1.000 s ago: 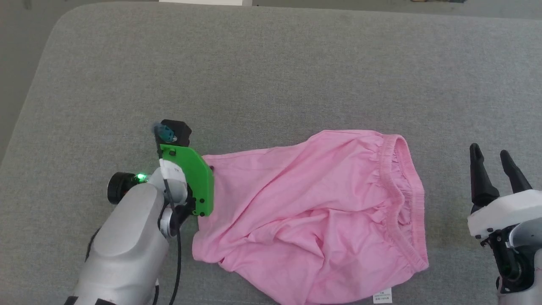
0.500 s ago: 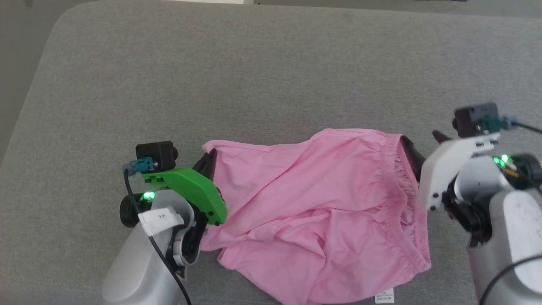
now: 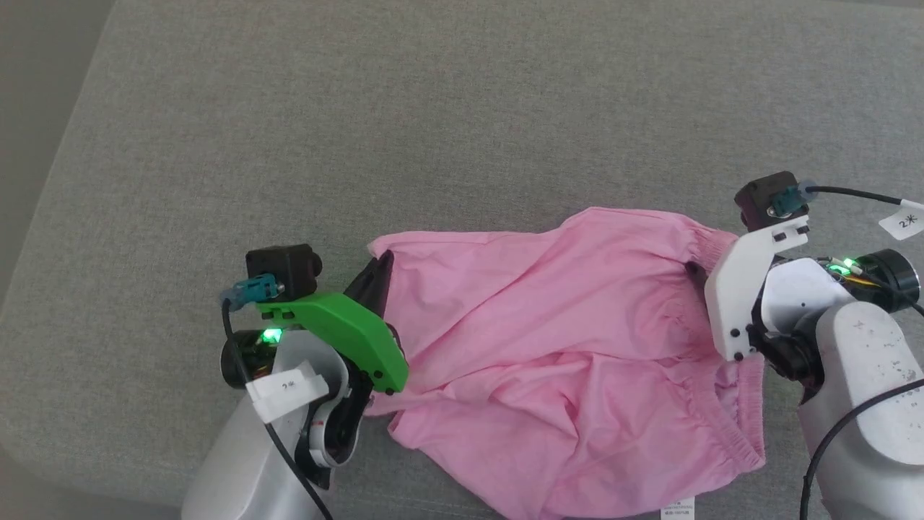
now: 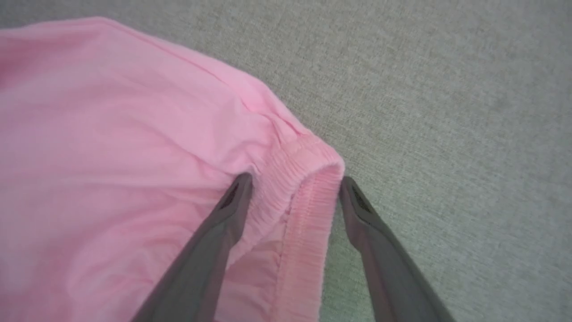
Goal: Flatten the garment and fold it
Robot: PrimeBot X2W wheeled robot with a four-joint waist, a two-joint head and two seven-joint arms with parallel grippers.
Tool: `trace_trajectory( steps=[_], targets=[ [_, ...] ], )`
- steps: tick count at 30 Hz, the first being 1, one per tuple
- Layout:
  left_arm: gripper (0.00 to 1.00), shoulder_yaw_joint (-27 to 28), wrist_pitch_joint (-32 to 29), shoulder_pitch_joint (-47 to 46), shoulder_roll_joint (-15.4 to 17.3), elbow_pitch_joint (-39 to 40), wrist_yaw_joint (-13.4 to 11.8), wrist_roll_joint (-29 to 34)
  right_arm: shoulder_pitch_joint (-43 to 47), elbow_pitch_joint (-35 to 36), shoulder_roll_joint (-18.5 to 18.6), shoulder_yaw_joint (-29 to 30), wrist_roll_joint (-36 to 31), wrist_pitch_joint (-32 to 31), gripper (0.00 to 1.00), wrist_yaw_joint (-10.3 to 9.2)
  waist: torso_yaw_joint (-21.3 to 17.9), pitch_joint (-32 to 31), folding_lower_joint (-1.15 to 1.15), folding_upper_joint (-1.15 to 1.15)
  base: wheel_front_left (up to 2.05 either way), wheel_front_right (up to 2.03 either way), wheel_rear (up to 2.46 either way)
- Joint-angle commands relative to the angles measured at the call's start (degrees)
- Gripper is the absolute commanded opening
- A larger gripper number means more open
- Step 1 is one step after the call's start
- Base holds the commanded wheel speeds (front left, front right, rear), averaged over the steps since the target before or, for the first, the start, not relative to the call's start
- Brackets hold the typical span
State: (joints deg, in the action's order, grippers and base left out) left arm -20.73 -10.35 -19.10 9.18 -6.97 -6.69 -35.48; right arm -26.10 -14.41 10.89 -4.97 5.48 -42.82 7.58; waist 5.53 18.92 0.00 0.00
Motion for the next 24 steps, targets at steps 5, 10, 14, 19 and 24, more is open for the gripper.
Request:
trace_trajectory(
  steps=[5, 10, 14, 19, 24],
  targets=[
    [0.00, 0.1, 0.2, 0.7, 0.1, 0.5, -0.4, -0.7, -1.2, -1.5, 0.7, -1.1, 1.0, 2.4, 0.00, -0.09, -0.3, 0.0, 0.00, 0.00, 0.00, 0.00, 0.00],
    [0.00, 0.8, 1.3, 0.6, 0.3, 0.7, -0.1, -1.2, -2.0, -0.8, 1.0, -1.5, 4.0, 6.4, 0.00, -0.09, -1.0, -1.7, 0.00, 0.00, 0.00, 0.00, 0.00],
    [0.00, 2.3, 2.3, -0.4, 0.1, 1.7, 0.9, -3.0, -2.3, 0.9, 0.8, -1.2, 8.2, 9.0, 0.00, -0.09, -1.9, -4.2, 0.00, 0.00, 0.00, 0.00, 0.00],
    [0.00, 4.9, 1.7, -5.0, 1.0, 2.7, 2.6, -5.6, -4.2, 4.7, 1.2, 0.3, 15.1, 9.6, 0.00, -0.09, -2.7, -7.6, 0.00, 0.00, 0.00, 0.00, 0.00],
    [0.00, 6.4, -0.9, -13.5, 3.5, 2.6, 3.5, -5.8, -9.4, 8.5, 2.5, 2.4, 22.1, 7.8, 0.00, -0.09, -3.7, -10.0, 0.00, 0.00, 0.00, 0.00, 0.00]
  ],
)
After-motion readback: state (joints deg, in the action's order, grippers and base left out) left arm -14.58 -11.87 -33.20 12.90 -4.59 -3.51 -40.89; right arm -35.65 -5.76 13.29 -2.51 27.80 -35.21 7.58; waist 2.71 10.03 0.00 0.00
